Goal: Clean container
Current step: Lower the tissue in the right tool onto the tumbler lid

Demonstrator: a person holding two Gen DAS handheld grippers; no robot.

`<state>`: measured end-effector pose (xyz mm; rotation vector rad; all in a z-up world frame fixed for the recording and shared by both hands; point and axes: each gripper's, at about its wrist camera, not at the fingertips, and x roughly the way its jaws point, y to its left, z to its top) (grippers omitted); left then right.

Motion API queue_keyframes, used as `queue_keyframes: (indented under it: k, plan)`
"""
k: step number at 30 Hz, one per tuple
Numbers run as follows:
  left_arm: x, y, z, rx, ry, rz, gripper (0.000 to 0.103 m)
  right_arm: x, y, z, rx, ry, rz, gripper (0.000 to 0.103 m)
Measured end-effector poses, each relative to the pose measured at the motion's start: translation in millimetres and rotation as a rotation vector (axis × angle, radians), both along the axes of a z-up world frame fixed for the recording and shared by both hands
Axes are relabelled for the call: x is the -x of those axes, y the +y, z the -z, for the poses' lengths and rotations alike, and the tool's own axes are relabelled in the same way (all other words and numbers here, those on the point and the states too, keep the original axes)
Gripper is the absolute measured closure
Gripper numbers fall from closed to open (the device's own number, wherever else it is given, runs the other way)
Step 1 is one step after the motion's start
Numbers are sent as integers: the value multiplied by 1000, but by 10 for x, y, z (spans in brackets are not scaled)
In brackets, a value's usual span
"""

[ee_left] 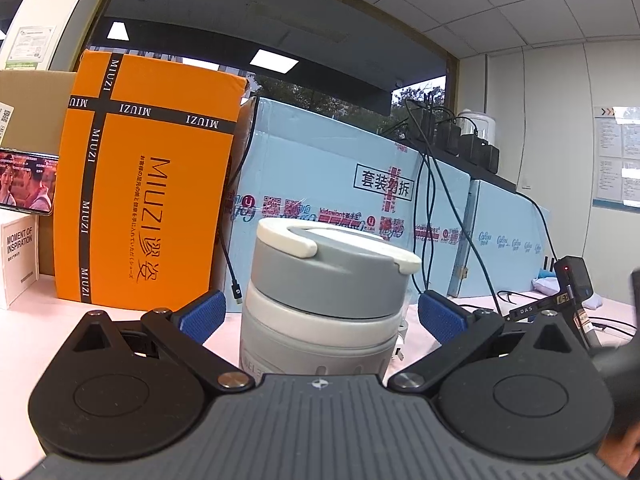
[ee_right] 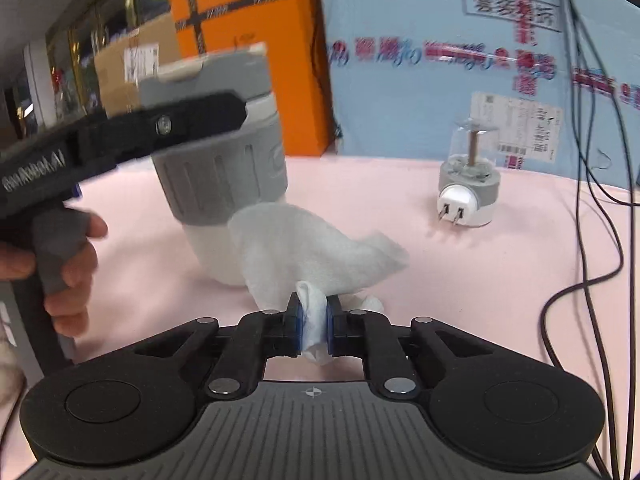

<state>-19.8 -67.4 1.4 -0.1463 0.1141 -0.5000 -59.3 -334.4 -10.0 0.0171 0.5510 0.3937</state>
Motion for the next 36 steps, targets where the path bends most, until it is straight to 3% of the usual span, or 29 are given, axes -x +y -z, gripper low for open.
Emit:
queue_keyframes:
  k: [6, 9, 11, 17, 23, 30, 36]
  plan:
    - [21, -36, 4, -14, -17, 26, 0, 236, -274, -593, -161, -229, 115, 93]
    - [36, 1, -1, 15, -41, 32, 0, 257, -216, -921, -227, -309, 80, 93]
    - [47, 32, -8, 31, -58, 31, 0, 175, -69, -1055, -258, -302, 12, 93]
    - [60, 24, -25, 7, -77, 19, 22, -100, 524, -1135, -181, -235, -118, 93]
    - [52, 42, -38, 8, -68, 20, 22, -246, 848, -1063, -10, -227, -110, 93]
    - [37, 62, -39, 16, -60, 20, 22, -339, 686, -1021, -18, -207, -19, 93]
    - [51, 48, -32, 11, -65, 18, 22, -120, 657, -1009, 10, -210, -71, 93]
